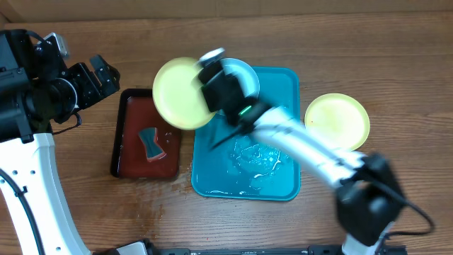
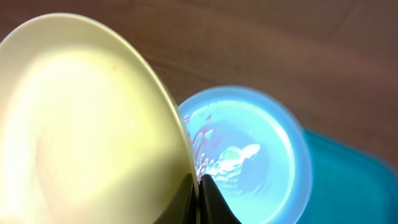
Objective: Clean dirty plates on tray and stack at the side
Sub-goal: 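Carry the plate right and lower it onto the first yellow plate, then open the right gripper, move left and grip the white plate rim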
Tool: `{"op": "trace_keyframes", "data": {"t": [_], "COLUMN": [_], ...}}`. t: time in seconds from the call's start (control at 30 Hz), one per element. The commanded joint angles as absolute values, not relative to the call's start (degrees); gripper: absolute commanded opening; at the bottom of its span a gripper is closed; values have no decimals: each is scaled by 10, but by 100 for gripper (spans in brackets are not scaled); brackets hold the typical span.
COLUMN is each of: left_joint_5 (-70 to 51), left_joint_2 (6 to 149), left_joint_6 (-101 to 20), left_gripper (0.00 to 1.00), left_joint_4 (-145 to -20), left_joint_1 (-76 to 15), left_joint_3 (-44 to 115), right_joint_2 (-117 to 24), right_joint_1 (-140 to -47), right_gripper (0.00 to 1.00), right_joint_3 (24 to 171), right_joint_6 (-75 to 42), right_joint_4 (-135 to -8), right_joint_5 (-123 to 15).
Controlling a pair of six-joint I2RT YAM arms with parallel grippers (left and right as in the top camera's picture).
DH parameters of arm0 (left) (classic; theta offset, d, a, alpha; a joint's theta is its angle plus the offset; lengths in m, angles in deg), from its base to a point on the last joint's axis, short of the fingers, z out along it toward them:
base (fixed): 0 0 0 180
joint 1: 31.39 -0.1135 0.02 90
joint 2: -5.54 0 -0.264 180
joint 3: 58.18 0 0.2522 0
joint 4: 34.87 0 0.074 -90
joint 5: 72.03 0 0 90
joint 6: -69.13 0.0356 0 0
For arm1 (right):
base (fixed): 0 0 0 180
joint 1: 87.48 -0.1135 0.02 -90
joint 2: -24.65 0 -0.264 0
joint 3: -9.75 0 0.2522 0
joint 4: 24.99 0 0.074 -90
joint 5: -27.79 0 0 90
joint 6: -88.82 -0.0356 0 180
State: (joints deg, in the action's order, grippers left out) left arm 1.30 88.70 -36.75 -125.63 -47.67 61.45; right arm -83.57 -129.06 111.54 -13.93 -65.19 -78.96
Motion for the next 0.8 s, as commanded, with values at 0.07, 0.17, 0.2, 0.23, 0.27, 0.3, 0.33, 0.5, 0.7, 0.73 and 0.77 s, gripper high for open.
{"op": "trace_keyframes", "data": {"t": [0.07,0.17,0.2,0.23,0.27,0.3,0.33,0.5,0.7,0.73,0.77], "left_joint_5": [19,19,19,19,19,19,19,19,19,19,19], "left_joint_2": [880,880,880,880,880,880,880,880,881,881,882], "left_joint_6": [-332,-319,-316,-315,-315,-315,-315,-315,-315,-315,-315], "left_gripper": [100,100,100,100,100,100,100,100,100,100,100], "left_joint_4": [-1256,-1262,-1262,-1263,-1262,-1262,-1262,-1262,-1261,-1262,-1262], "left_joint_1": [-480,-480,-480,-479,-479,-479,-479,-479,-479,-479,-479], "left_joint_3": [626,626,626,626,626,626,626,626,626,626,626], "right_joint_2": [-686,-665,-665,-669,-681,-689,-696,-719,-719,-717,-714], "right_joint_1": [-1076,-966,-930,-893,-836,-810,-791,-721,-692,-696,-702], "right_gripper": [4,4,4,4,4,4,4,4,33,39,44], "right_joint_3": [1147,1147,1146,1144,1129,1116,1102,982,922,927,934], "right_joint_6": [-280,-282,-282,-282,-282,-282,-278,-264,-207,-182,-164], "right_joint_4": [-754,-861,-901,-943,-1002,-1025,-1037,-1014,-968,-968,-966], "right_joint_5": [-456,-457,-462,-479,-522,-538,-545,-547,-542,-525,-493]}}
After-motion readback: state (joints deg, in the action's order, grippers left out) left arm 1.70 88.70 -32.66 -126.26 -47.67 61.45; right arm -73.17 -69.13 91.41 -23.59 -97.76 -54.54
